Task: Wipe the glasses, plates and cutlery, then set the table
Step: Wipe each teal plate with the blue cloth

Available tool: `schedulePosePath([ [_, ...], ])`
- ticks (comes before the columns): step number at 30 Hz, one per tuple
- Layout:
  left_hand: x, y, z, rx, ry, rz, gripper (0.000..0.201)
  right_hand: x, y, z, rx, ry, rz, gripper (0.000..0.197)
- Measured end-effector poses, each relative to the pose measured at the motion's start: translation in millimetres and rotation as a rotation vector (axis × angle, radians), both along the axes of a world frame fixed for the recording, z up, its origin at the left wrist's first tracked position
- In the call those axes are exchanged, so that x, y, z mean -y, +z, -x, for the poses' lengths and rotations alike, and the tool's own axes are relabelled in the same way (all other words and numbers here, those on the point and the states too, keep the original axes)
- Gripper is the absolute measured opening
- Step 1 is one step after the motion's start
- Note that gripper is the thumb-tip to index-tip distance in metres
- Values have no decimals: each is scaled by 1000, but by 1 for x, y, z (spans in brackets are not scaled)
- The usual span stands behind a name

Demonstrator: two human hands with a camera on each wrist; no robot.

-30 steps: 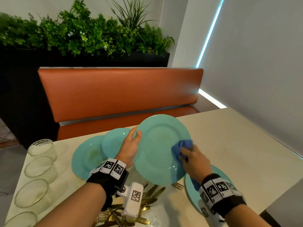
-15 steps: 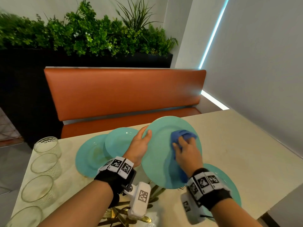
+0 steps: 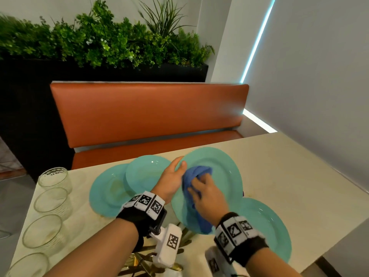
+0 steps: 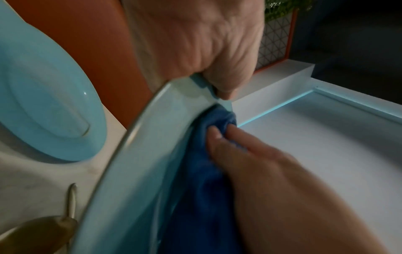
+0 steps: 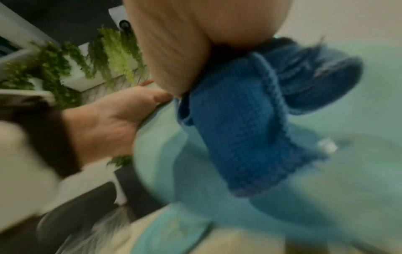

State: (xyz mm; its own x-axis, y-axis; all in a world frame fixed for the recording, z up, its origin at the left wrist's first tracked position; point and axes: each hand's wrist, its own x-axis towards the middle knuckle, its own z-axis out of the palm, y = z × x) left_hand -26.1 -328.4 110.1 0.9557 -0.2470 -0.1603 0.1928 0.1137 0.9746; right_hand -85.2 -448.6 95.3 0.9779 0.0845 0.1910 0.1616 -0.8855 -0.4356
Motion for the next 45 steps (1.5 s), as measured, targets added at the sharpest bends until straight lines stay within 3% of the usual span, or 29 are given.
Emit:
schedulePosePath([
  [2, -5, -5, -6, -3, 20, 25, 29, 12, -16, 20, -59, 171, 101, 18],
  [4, -12, -6, -8, -26, 39, 53, 22, 40, -16, 24, -177, 199, 174, 22],
  [6, -17, -6, -9, -46, 30, 88, 19, 68, -6, 17, -227, 18, 167, 16],
  [7, -16, -5, -8, -52, 16, 93, 19, 78, 0, 10, -169, -124, 122, 12],
  [9, -9, -3, -3, -51, 10, 80, 20, 75, 8, -10, -35, -350, 89, 24],
  [10, -2, -3, 0, -42, 1, 58, 23, 63, 10, -18, 0, -373, 42, 30],
  [13, 12, -4, 2, -18, 1, 0, 38, 16, 3, -19, 27, -226, -97, 33],
  [16, 5, -8, -4, -49, 42, 47, 28, 7, -15, 4, -49, 145, -26, 28],
  [18, -4, -14, -8, -85, 76, 90, 22, 29, -25, 12, -126, 273, 76, 17],
  [19, -8, -15, -9, -103, 87, 119, 23, 42, -25, 10, -125, 240, 105, 13],
  [21, -11, -19, -9, -114, 89, 135, 25, 66, -15, -1, -64, -25, 88, 14],
  [23, -3, -20, -5, -105, 31, 84, 23, 75, -1, -19, -82, -357, 70, 30],
  [24, 4, -18, 0, -84, -1, 41, 25, 69, 9, -27, -84, -429, 49, 35],
  [25, 11, -18, 3, -61, -23, 15, 28, 58, 14, -33, -64, -430, 15, 37],
  [27, 21, -18, 4, -25, -36, -21, 33, 30, 14, -35, 19, -265, -67, 38],
  [30, 20, -21, 2, -20, -51, -17, 25, 24, -2, -24, -20, 23, 25, 42],
  [32, 16, -26, 1, -21, -64, -46, 38, 49, 2, -31, -29, -98, 23, 39],
  [34, 16, -29, 0, -33, -86, -32, 65, 68, 9, -37, -56, -421, -4, 37],
  [35, 20, -27, 0, -32, -99, -34, 65, 66, 11, -37, -78, -507, -36, 37],
  [36, 23, -24, 1, -21, -96, -37, 58, 58, 11, -34, -71, -484, -81, 35],
  [39, 31, -20, -3, -41, -77, 14, 28, 29, -2, -18, -74, -50, -107, 25],
  [40, 32, -22, -5, -52, -79, 22, 26, 34, -2, -18, -68, 3, -95, 21],
  [41, 31, -21, -4, -63, -82, 6, 28, 45, 0, -24, -50, -43, -121, 19],
  [44, 39, -24, -2, -30, -109, -14, 54, 65, 1, -34, 19, -431, -257, 27],
  [45, 43, -22, -3, -16, -90, -12, 52, 57, -1, -29, 31, -425, -287, 30],
])
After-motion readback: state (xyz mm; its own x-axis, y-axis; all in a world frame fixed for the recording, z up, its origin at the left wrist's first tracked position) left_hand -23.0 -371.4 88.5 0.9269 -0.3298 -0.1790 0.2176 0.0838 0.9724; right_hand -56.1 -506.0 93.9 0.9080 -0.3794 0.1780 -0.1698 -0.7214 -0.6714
